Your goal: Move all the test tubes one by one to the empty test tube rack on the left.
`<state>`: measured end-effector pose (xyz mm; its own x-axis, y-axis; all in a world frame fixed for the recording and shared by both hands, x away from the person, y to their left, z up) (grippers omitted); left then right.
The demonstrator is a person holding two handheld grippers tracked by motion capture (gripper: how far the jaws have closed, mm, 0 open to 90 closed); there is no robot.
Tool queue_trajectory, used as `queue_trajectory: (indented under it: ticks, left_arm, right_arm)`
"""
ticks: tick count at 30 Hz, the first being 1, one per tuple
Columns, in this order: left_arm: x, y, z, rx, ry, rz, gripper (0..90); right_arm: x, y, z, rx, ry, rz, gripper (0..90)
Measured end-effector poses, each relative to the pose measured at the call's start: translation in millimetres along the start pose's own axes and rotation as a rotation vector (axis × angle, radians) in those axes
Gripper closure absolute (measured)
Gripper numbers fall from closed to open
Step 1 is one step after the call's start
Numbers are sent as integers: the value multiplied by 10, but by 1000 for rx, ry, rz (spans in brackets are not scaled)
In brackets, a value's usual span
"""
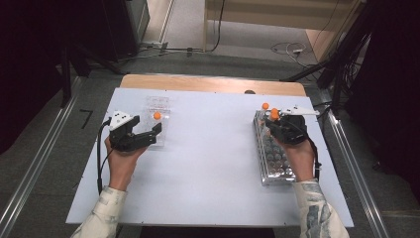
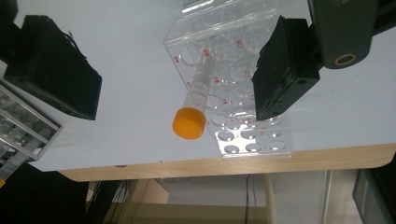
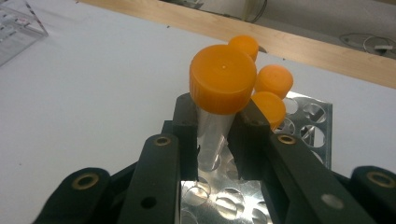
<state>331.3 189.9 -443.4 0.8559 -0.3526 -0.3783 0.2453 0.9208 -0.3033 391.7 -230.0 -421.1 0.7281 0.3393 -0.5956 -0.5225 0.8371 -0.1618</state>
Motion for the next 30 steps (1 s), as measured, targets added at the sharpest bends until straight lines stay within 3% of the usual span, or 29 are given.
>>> queue_trajectory:
  ticks: [12, 20, 30]
  left_arm:
    - [-11, -18, 6, 4, -2, -5, 156]
    - [-23, -55, 12, 14, -4, -15, 156]
    - [-49, -106, 20, 23, -10, -29, 156]
  right_arm:
    - [-260, 101, 129, -23, -69, 34, 716]
    - [-258, 353, 213, -59, -89, 97, 716]
    - [-78, 754, 287, -109, -78, 176, 716]
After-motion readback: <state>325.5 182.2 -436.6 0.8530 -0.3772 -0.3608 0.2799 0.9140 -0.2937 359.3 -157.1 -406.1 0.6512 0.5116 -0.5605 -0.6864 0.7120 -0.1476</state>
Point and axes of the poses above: each handheld gripper's, and its own axes: x roughly forward along the jaws, z roughly out of its top, y roughly to its left, the point moved 4 cm from there along x, roughly forward along the jaws, and after that the axes turned 9 degrees about -x, right-handed, at the moved point
